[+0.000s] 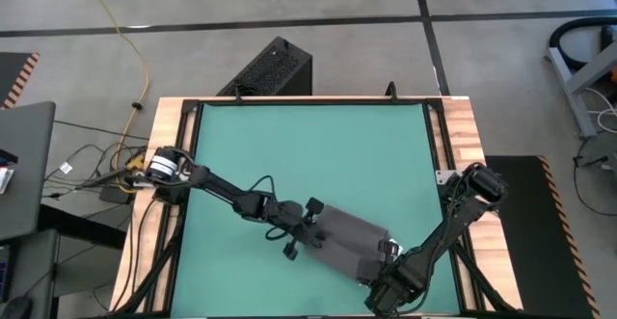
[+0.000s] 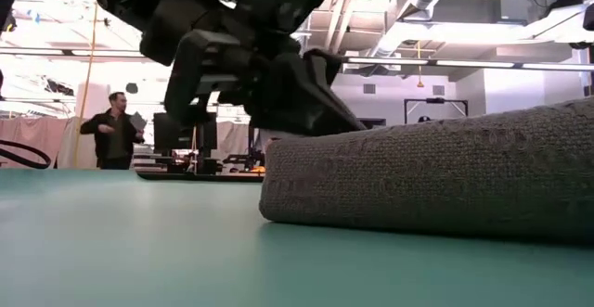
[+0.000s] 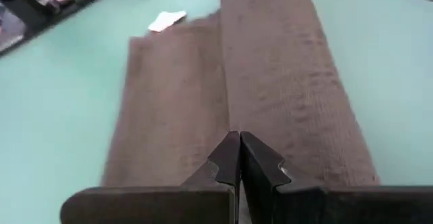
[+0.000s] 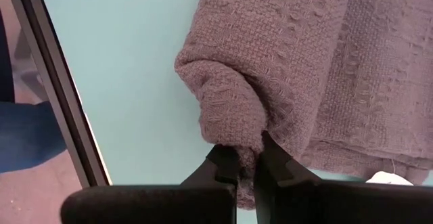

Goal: Roll towel into tight, uniform cylinder
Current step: Roll the gray towel

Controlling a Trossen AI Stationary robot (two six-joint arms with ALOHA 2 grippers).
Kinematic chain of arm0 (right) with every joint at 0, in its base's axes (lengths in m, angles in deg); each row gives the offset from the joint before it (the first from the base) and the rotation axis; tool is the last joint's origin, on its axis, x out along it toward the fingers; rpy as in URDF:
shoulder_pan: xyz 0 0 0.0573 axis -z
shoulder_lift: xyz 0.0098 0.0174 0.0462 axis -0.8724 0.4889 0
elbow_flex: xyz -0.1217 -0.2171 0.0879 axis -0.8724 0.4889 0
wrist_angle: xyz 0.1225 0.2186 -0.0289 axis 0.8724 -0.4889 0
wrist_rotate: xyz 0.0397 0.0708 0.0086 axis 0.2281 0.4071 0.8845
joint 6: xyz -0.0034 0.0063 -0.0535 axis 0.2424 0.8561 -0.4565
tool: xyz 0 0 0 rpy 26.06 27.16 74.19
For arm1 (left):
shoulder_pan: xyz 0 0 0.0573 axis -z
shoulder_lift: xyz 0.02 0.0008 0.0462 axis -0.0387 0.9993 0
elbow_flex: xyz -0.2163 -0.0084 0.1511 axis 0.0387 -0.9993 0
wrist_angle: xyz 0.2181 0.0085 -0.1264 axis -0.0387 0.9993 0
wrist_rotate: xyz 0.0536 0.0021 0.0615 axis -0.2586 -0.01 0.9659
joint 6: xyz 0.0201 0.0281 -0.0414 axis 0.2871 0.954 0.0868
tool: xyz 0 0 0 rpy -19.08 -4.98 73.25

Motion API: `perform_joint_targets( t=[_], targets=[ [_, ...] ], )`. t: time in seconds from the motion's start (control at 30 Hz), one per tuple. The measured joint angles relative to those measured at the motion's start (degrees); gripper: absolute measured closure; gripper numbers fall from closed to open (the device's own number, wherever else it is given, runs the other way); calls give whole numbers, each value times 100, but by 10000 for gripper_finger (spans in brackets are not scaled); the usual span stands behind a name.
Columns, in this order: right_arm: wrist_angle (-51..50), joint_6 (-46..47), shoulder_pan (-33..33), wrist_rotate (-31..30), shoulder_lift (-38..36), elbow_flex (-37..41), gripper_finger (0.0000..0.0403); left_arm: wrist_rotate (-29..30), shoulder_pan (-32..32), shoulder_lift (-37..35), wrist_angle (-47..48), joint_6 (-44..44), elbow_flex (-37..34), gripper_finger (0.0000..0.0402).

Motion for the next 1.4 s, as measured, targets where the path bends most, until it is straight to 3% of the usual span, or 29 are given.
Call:
perform_joint_targets(
  t=[0.13, 0.3, 0.57, 0.93, 1.13, 1.4],
  targets=[
    [-15, -79, -9, -1, 0, 0, 375, -393, -38, 23, 159, -36, -2, 402],
    [-14, -96, -8, -33, 0, 0, 375, -397, -26, 67, 127, -134, -2, 401],
    [169, -178, -136, -271, -1, -4, 375, -548, -55, 753, -95, -317, 256, 402],
    [170, 1661, -212, -341, -15, -4, 375, -1194, -147, 815, 645, -1420, 383, 401],
    [-264, 2548, -98, 152, -15, -7, 375, -1899, -101, 819, 708, -2403, 381, 401],
    [-546, 2559, 206, 339, -17, -9, 375, -1919, 51, 821, 699, -2779, 376, 401]
  ],
)
